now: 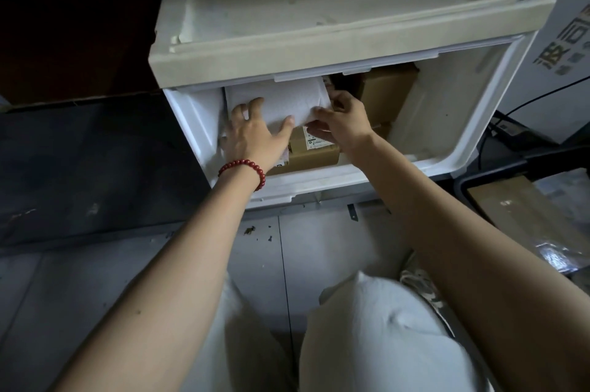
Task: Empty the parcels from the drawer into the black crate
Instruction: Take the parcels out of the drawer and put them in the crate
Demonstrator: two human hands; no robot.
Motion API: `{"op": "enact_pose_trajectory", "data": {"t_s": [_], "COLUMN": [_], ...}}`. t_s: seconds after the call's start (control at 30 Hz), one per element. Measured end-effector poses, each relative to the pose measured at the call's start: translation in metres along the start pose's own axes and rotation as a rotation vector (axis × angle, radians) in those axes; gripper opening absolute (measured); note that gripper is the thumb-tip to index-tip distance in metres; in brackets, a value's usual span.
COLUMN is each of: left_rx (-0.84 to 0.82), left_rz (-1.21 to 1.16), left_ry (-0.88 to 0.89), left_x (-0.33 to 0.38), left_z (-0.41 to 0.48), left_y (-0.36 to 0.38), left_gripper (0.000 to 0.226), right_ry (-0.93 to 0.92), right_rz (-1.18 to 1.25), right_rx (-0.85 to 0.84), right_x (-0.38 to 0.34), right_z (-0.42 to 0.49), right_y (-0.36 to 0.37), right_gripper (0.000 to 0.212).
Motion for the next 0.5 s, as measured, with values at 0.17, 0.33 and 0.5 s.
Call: {"op": "enact_pose_trajectory", "data": {"t_s": [0.17, 0.33, 0.5], "left_rx": [-0.050, -0.102, -0.102], "left_rz": [-0.184, -0.223, -0.332], "left_ry": [-0.096, -0.121, -0.075], "left_x": [-0.005, -0.005, 0.000], "left_z": [-0.006, -0.014, -0.021], "left_y": [-0.006, -0.007, -0.005], "left_gripper": [0.083, 0.091, 0.094], "right_ry": [0.021, 0.054, 0.068], "right_rz": [0.058, 0.108, 0.061], "right_rx": [-0.080, -0.133, -0.077], "right_x": [0.006, 0.005, -0.002], "right_z": [-0.021, -0.037, -0.044], "right_y": [-0.012, -0.023, -0.030], "right_gripper": [0.027, 0.020, 0.014]}}
Point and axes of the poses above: each hand's wrist, its own z-axis towards the middle knuckle, its own y-axis out of the palm, x = y × z, the point moved 4 cm from there along z, towards the middle knuckle, and after that the axes turned 9 degrees about -x, right-handed, at the moved point
